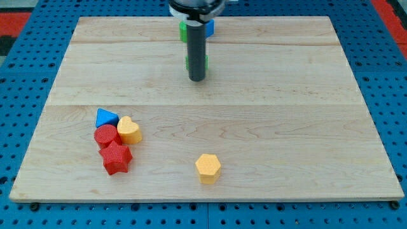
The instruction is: Push blue triangle to green star
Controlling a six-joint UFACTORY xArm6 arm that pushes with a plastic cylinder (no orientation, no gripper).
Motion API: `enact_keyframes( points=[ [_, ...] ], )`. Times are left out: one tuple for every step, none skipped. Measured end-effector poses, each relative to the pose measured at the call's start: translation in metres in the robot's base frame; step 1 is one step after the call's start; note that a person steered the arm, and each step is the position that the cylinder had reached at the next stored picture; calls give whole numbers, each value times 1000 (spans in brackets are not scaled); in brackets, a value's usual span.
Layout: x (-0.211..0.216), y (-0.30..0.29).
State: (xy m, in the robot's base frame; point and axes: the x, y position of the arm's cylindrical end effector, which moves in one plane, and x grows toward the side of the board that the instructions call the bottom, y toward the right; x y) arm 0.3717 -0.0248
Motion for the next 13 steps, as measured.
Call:
enact_keyframes(
  points=[
    [-28, -4],
    [-64, -2],
    [-84, 0],
    [-47, 20],
    [8, 23],
    [36, 9],
    [38, -79],
    [36, -190],
    [67, -260],
    [114, -242],
    [137, -172],
    [132, -168],
    [115, -159]
  ],
)
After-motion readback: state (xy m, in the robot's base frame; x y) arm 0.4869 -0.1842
